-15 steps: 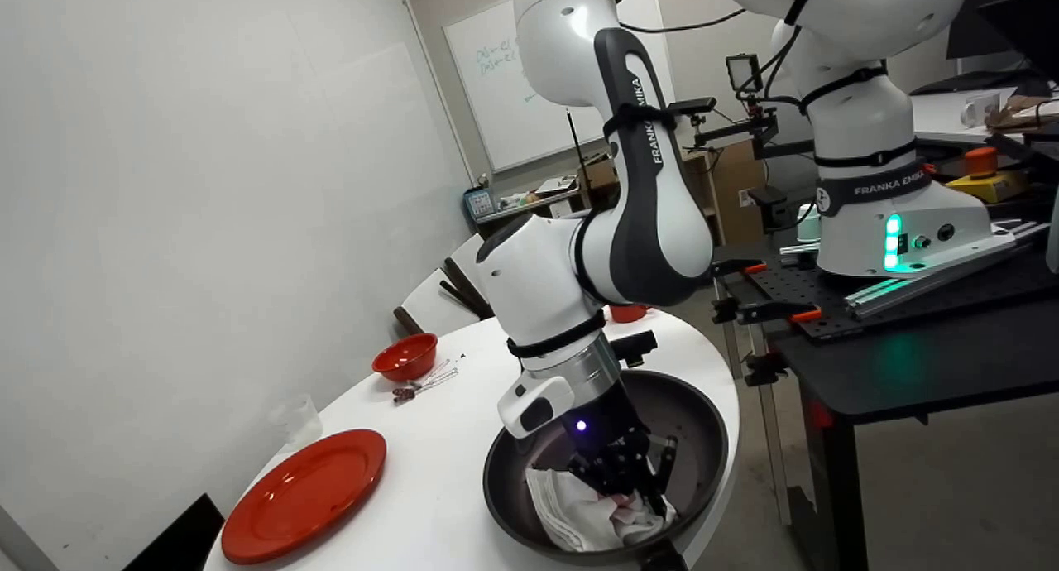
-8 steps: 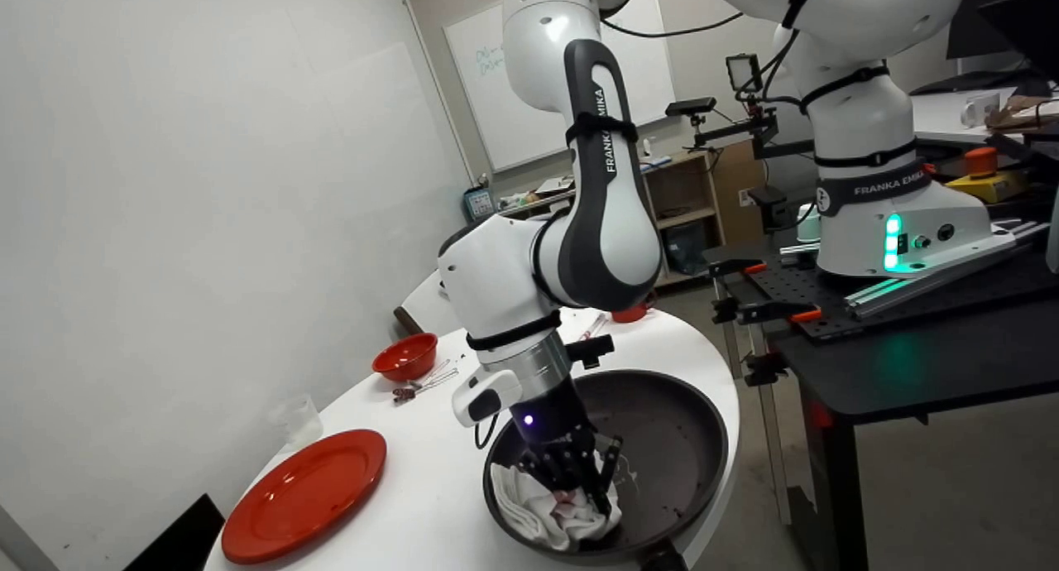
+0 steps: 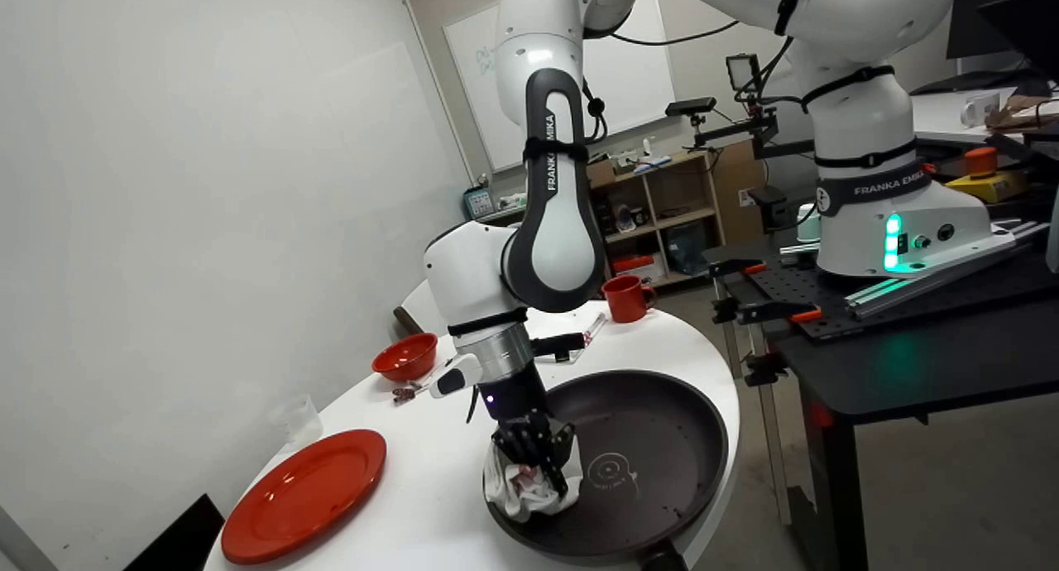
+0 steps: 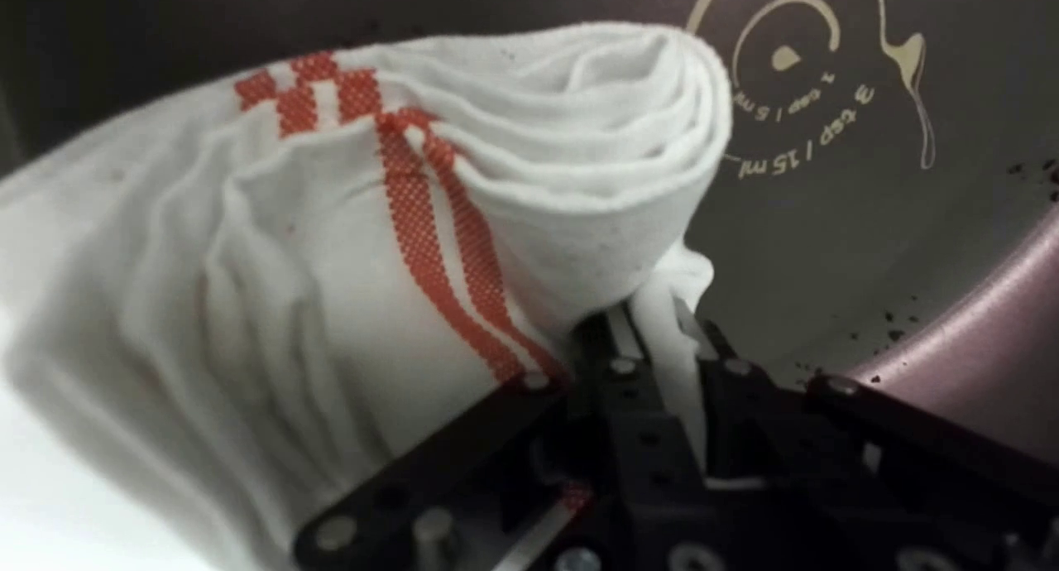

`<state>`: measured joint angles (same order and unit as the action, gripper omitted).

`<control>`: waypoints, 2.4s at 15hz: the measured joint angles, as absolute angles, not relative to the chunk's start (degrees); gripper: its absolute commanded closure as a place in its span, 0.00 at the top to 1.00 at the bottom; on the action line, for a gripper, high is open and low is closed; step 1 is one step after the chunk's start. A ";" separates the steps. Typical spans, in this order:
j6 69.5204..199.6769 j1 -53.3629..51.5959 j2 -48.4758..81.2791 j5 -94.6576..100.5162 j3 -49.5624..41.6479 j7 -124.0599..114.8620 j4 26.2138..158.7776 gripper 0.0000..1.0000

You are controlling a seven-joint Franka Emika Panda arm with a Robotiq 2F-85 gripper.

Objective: Use the towel to wipe the pan

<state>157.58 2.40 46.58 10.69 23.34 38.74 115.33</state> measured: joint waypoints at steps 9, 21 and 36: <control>164.68 5.50 45.38 6.87 23.69 36.00 120.64 0.04; 179.88 11.70 40.25 7.71 23.72 27.99 137.18 0.04; 183.76 6.31 37.66 15.36 23.27 21.40 146.11 0.04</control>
<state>183.76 6.31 37.66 15.36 23.27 21.40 146.11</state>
